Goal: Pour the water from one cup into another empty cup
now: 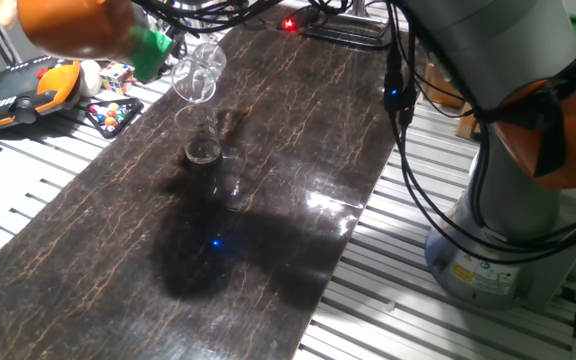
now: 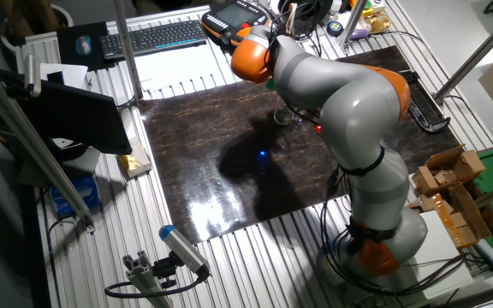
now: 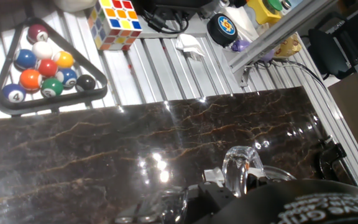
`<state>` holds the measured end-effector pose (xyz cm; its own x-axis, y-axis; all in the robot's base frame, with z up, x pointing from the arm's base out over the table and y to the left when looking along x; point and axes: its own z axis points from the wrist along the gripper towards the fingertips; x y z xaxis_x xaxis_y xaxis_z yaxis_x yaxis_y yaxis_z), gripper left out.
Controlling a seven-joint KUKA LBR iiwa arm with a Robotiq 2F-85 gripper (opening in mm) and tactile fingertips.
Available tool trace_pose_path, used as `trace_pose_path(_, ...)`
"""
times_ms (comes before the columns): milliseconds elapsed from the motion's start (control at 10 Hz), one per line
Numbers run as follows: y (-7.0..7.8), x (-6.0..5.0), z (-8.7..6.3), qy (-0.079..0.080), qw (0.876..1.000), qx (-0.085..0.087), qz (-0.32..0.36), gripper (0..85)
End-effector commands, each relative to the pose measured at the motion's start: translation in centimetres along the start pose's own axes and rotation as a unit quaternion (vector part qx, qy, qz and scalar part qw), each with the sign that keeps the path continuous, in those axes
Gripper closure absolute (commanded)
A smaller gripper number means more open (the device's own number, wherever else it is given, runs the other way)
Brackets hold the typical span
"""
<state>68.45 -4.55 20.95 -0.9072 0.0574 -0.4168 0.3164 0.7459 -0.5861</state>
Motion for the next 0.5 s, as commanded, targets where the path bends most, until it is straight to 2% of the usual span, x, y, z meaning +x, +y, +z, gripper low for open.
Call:
trace_pose_path(0,0.11,-0.07,-0.03,-0.002,1.000,0.000,-0.006,84.3)
trace_pose_path(400,0.20,-0.16,-0.16,-0.008,1.000,0.002,-0.025,84.3)
